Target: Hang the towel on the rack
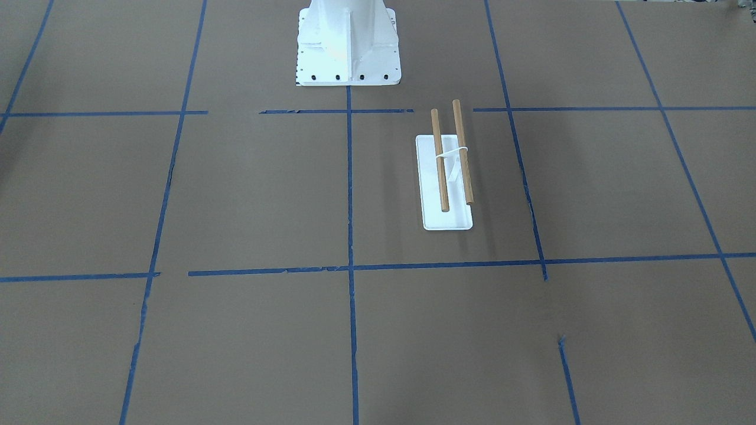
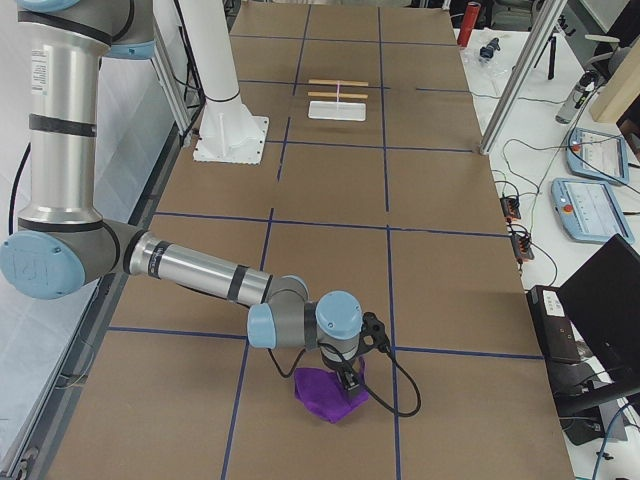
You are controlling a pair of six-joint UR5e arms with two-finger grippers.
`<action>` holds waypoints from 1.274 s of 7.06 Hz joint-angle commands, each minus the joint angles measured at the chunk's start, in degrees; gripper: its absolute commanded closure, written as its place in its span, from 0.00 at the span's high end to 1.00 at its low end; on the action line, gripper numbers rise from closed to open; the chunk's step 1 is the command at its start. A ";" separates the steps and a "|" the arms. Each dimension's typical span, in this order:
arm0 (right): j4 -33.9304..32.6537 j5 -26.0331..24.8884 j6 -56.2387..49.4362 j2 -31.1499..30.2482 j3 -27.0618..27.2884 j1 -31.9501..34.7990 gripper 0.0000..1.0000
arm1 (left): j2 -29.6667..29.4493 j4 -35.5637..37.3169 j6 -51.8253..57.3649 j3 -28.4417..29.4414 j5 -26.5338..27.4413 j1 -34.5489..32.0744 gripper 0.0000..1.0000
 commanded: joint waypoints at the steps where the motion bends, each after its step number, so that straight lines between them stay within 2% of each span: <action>1: 3.63 -0.96 -2.67 0.62 -7.06 0.18 1.00 | -0.10 -0.16 0.01 0.03 0.02 -0.05 1.00; 2: 3.63 -1.13 -2.06 0.71 -8.13 0.18 0.96 | -0.10 -0.16 0.01 -0.23 0.02 -0.05 1.00; 3: 3.63 -1.22 -2.40 0.02 -8.22 0.18 0.73 | -0.10 -0.16 0.01 -0.32 0.02 0.04 1.00; 4: 3.80 -2.09 -2.84 -0.25 -8.23 0.27 0.30 | -0.37 -0.16 0.01 0.11 -0.06 0.04 1.00; 5: 4.15 -4.62 -4.06 0.09 -8.14 0.18 0.00 | -0.37 -0.16 0.01 0.03 -0.07 0.04 1.00; 6: 4.24 -6.48 -4.16 0.36 -7.79 0.18 0.00 | -0.37 -0.16 0.01 0.03 -0.07 0.04 1.00; 9: 2.67 -5.71 -3.72 3.95 -4.03 0.27 0.00 | -0.37 -4.62 0.01 0.47 -0.07 -0.05 1.00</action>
